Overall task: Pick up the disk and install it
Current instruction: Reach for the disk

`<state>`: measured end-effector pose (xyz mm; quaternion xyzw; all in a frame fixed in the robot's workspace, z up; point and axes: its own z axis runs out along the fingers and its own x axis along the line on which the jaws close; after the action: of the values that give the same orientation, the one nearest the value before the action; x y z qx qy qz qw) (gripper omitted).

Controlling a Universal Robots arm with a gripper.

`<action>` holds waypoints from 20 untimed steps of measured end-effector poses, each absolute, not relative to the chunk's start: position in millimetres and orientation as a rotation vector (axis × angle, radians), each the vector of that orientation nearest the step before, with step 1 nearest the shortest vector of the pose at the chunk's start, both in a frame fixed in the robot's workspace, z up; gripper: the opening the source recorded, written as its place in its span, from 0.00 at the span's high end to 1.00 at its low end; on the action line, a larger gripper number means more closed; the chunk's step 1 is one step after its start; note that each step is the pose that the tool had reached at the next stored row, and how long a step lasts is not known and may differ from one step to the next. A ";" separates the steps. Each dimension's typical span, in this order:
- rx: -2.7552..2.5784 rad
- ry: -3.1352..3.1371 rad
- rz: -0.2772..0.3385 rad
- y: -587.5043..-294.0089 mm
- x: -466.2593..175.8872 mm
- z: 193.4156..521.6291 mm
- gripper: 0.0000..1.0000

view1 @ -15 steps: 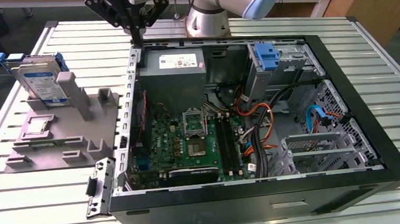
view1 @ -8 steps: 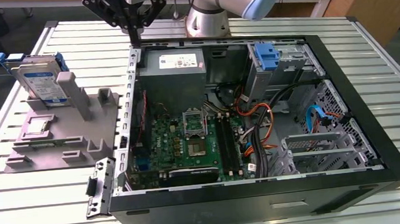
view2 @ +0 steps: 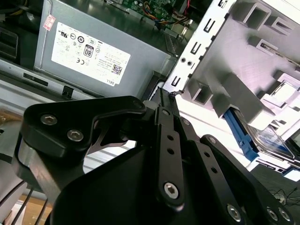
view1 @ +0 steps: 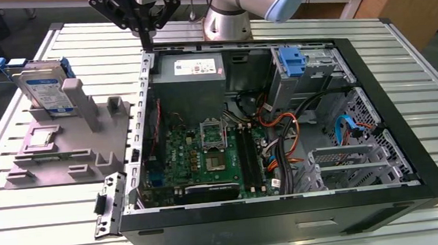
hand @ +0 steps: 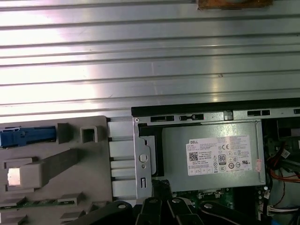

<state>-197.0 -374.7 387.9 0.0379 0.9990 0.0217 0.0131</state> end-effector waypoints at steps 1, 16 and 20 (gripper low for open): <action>0.118 3.112 0.068 -374.7 -197.4 387.9 0.90; 0.118 3.112 0.068 -374.0 -211.8 386.6 0.90; 0.118 3.112 0.068 -373.7 -216.9 386.1 0.90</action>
<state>-216.9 -373.7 386.1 0.0379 0.9990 0.0217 0.0131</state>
